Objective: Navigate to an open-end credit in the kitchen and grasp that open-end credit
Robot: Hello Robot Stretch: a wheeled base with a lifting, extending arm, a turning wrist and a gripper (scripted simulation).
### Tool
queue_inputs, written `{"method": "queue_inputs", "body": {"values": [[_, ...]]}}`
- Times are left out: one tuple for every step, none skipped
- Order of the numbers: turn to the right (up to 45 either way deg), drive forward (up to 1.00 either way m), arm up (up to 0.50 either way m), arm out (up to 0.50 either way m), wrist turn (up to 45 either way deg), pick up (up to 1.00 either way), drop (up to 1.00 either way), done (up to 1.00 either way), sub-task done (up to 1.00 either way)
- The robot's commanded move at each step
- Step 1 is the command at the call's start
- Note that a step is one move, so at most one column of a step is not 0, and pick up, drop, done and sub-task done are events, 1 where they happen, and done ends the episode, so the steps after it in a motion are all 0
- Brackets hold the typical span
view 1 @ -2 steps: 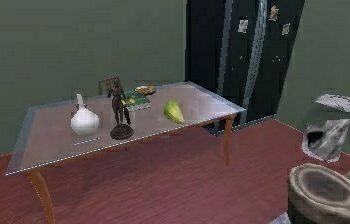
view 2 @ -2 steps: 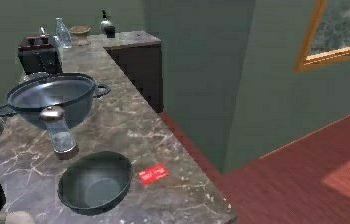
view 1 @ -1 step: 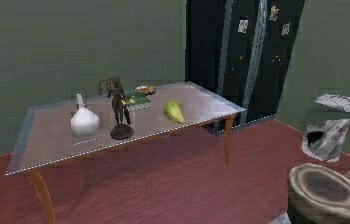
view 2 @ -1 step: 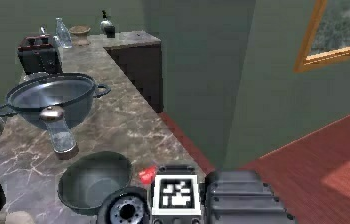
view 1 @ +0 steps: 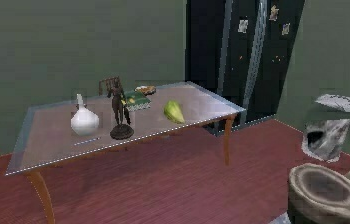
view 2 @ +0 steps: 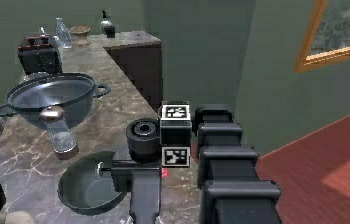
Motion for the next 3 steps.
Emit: {"method": "queue_inputs", "body": {"values": [[0.0, 0.0, 0.0, 0.0, 45.0, 0.0, 0.0, 0.0, 0.0], [0.0, 0.0, 0.0, 0.0, 45.0, 0.0, 0.0, 0.0, 0.0], [0.0, 0.0, 0.0, 0.0, 45.0, 0.0, 0.0, 0.0, 0.0]]}}
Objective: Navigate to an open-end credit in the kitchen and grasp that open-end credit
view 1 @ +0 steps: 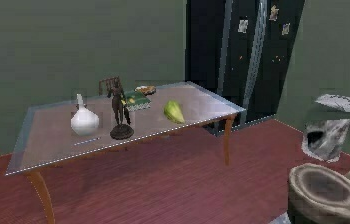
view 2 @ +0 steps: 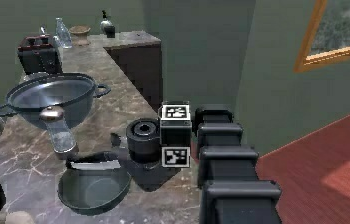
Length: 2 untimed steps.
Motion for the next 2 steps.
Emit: {"method": "queue_inputs", "body": {"values": [[0.0, 0.0, 0.0, 0.0, 27.0, 0.0, 0.0, 0.0, 0.0], [0.0, 0.0, -0.16, 0.0, 0.0, 0.0, 0.0, 0.0, 0.0]]}}
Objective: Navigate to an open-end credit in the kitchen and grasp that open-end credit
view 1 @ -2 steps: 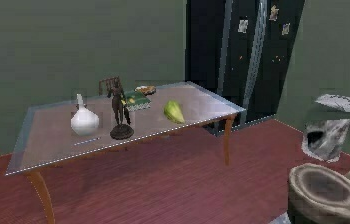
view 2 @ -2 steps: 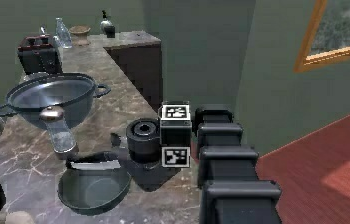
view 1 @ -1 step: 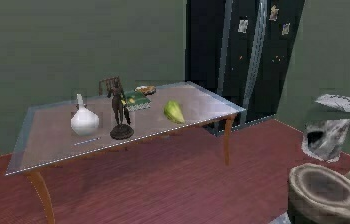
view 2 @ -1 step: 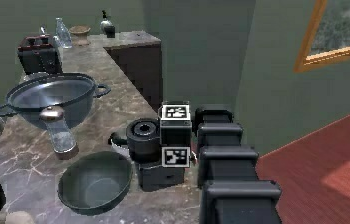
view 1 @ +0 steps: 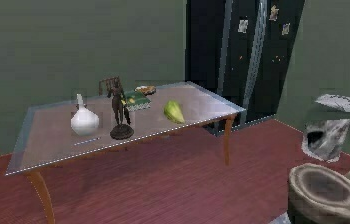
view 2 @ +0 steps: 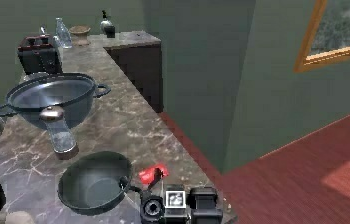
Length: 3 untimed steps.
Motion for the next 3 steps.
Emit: {"method": "queue_inputs", "body": {"values": [[0.0, 0.0, 0.0, 0.0, 0.0, 1.0, 0.0, 0.0, 0.0], [0.0, 0.0, 0.1, 0.0, 0.0, 0.0, 0.0, 0.0, 0.0], [0.0, 0.0, 0.0, 0.0, 0.0, 0.0, 0.0, 1.0, 0.0]]}}
